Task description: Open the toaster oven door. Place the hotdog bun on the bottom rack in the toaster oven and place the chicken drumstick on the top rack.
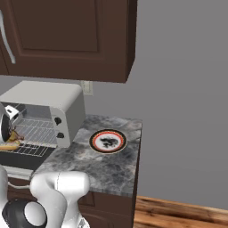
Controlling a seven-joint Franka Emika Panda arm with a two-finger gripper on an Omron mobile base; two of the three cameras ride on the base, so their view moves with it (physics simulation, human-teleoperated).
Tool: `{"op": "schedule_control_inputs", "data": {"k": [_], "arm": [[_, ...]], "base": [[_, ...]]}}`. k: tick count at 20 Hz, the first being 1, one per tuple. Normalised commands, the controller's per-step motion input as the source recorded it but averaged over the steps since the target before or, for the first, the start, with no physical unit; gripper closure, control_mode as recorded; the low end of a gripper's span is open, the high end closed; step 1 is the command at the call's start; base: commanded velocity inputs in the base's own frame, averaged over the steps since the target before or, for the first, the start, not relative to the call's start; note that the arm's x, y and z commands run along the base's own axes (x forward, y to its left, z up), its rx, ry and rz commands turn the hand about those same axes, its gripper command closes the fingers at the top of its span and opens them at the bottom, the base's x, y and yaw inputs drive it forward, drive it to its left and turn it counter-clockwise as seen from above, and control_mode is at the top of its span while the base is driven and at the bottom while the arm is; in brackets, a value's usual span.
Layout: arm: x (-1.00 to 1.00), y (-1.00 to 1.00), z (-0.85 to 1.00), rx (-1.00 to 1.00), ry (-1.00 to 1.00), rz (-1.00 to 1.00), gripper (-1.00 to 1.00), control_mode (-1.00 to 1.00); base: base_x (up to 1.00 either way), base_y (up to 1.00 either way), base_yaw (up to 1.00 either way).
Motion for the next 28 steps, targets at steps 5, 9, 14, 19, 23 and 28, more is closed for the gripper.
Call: {"op": "schedule_control_inputs", "data": {"k": [5,9,14,19,23,28], "arm": [[0.00,0.00,-0.16,-0.02,0.00,0.01,1.00,-1.00],[0.04,0.00,-0.04,0.00,0.00,0.02,1.00,-1.00],[0.07,0.00,0.00,0.00,0.00,0.01,1.00,-1.00],[0.13,0.00,0.00,0.00,0.00,0.00,1.00,-1.00],[0.20,0.01,-0.04,0.00,0.00,0.00,1.00,-1.00],[0.15,0.04,-0.11,0.00,0.00,0.00,1.00,-1.00]], "base": [[0.00,0.00,0.00],[0.00,0.00,0.00],[0.00,0.00,0.00],[0.00,0.00,0.00],[0.00,0.00,0.00],[0.00,0.00,0.00]]}}
